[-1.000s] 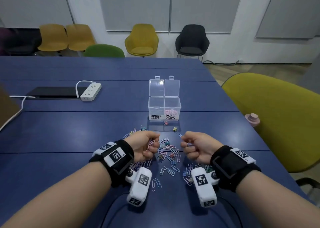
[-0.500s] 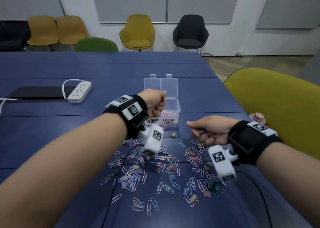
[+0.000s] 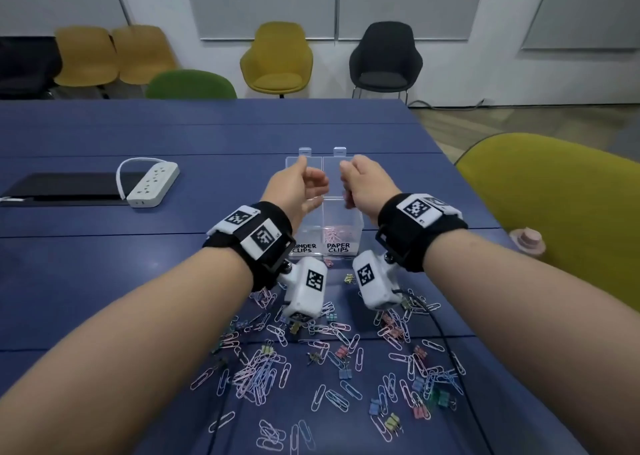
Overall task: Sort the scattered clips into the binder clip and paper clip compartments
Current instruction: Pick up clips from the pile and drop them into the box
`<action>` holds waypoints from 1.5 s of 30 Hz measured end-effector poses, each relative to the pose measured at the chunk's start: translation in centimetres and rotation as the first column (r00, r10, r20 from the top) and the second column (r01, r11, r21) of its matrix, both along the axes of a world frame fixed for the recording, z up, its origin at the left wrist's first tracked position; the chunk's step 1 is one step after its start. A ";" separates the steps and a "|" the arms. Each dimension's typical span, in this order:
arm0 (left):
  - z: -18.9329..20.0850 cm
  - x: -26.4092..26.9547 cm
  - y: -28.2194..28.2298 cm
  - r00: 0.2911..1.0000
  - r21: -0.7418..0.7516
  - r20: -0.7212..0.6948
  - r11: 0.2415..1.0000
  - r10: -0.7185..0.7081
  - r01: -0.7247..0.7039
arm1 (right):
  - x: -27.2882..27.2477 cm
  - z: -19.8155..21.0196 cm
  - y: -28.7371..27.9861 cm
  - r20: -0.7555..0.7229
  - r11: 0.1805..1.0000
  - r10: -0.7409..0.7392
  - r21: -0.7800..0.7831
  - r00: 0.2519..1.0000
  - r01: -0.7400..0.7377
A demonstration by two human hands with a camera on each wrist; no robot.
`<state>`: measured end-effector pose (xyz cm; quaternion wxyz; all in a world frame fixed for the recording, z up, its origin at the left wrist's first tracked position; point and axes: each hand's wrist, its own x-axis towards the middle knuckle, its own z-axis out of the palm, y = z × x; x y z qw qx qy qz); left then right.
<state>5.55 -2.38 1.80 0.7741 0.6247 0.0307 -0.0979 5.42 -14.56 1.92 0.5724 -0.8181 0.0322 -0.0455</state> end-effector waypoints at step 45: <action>-4.4 -10.0 0.1 0.707 0.949 -0.301 -0.278 -0.640 0.152 | -13.9 -4.9 -1.1 -0.484 0.264 0.151 -0.821 0.862 -0.507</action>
